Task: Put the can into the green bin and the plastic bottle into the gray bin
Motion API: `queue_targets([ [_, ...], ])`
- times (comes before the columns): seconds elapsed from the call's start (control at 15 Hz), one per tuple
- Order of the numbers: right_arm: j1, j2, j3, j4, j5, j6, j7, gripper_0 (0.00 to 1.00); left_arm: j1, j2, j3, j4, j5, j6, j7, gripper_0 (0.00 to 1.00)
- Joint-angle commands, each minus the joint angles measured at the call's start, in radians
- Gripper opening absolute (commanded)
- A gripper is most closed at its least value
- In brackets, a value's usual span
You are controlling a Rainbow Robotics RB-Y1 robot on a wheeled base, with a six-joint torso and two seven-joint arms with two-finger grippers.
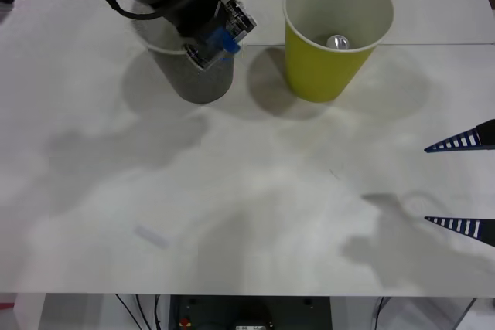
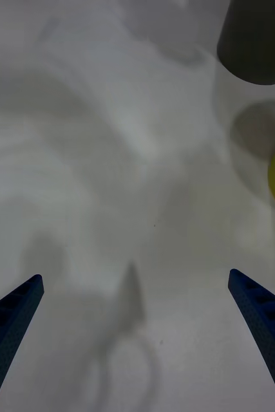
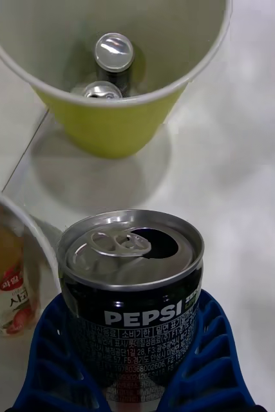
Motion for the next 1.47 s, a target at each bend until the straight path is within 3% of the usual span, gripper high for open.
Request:
queue_targets([
  [0.07, 0.000, 0.000, 0.000, 0.000, 0.000, 0.000, 0.000, 1.00, -0.099, -0.112, -0.002, 0.162, -0.049, 0.015, -0.002, 0.00],
  [0.33, 0.000, 0.000, 0.000, 0.000, 0.000, 0.000, 0.000, 1.00, -0.188, -0.236, 0.000, 0.315, -0.146, 0.115, -0.002, 0.00],
  [0.6, 0.000, 0.000, 0.000, 0.000, 0.000, 0.000, 0.000, 1.00, -0.317, -0.374, 0.000, 0.562, -0.199, 0.268, -0.002, 0.00],
  [0.8, 0.000, 0.000, 0.000, 0.000, 0.000, 0.000, 0.000, 1.00, -0.381, -0.436, 0.000, 0.706, -0.209, 0.405, -0.003, 0.01],
  [1.07, 0.000, 0.000, 0.000, 0.000, 0.000, 0.000, 0.000, 1.00, -0.381, -0.486, 0.000, 0.782, -0.229, 0.549, -0.016, 0.00],
  [1.2, 0.000, 0.000, 0.000, 0.000, 0.000, 0.000, 0.000, 1.00, -0.381, -0.492, 0.000, 0.785, -0.230, 0.549, -0.017, 0.16],
  [1.27, 0.000, 0.000, 0.000, 0.000, 0.000, 0.000, 0.000, 1.00, -0.381, -0.492, -0.003, 0.785, -0.232, 0.549, -0.022, 0.52],
  [1.33, 0.000, 0.000, 0.000, 0.000, 0.000, 0.000, 0.000, 1.00, -0.381, -0.492, -0.018, 0.785, -0.232, 0.549, -0.034, 0.99],
  [1.47, 0.000, 0.000, 0.000, 0.000, 0.000, 0.000, 0.000, 1.00, -0.381, -0.492, -0.035, 0.785, -0.229, 0.547, -0.036, 1.00],
])
